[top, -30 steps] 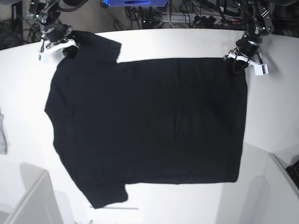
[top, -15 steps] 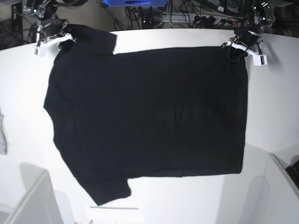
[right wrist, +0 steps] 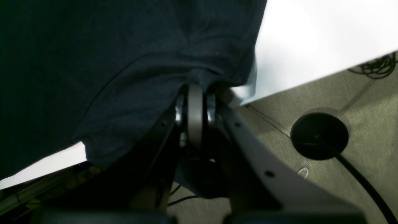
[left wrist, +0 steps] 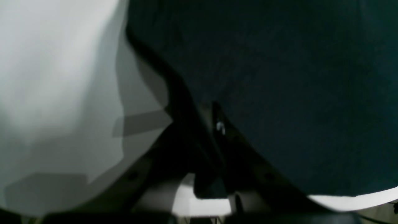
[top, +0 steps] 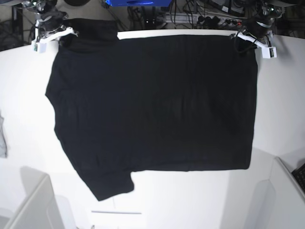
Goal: Fold the T-shirt properly
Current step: 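Lift the shoulder corners and drag the shirt toward the robot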
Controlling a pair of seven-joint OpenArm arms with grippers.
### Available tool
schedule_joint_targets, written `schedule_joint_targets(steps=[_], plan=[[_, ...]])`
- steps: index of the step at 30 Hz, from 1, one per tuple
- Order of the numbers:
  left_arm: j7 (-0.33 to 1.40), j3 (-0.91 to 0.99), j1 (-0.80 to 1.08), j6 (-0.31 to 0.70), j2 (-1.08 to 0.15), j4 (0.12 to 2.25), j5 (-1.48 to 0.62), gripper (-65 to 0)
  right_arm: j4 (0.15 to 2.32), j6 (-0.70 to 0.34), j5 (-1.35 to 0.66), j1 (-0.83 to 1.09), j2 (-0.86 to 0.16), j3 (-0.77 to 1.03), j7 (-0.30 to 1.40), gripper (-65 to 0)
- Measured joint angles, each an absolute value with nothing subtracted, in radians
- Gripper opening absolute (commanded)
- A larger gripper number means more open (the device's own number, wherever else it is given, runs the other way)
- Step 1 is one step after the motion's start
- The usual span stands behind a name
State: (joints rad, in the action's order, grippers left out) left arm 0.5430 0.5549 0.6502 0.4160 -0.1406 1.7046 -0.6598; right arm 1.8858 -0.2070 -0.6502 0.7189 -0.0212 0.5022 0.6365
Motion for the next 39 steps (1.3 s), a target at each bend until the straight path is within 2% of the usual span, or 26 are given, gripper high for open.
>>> schedule_joint_targets(steps=[7, 19, 21, 25, 39], plan=[[0.544, 0.55, 0.652, 0.416, -0.136, 1.749, -0.66, -65.0, 1.985, -0.207, -0.652, 0.715, -0.022, 0.502, 0.637, -65.0], [0.551, 0.548, 0.603, 0.411, -0.134, 1.784, -0.659, -65.0, 1.99, -0.202, -0.651, 0.598, -0.024, 0.502, 0.654, -65.0], [0.551, 0.548, 0.587, 0.4, -0.134, 1.784, -0.66, -65.0, 1.99, -0.202, -0.65, 0.563, -0.03, 0.502, 0.715, -65.0], [0.548, 0.548, 0.568, 0.314, -0.134, 1.787, -0.667, -65.0, 1.99, -0.202, -0.65, 0.495, -0.024, 0.529, 0.805, -65.0], [0.551, 0.551, 0.53, 0.313, -0.135, 1.769, -0.668, -65.0, 1.988, -0.199, -0.644, 0.31, -0.027, 0.54, 0.95, -65.0]])
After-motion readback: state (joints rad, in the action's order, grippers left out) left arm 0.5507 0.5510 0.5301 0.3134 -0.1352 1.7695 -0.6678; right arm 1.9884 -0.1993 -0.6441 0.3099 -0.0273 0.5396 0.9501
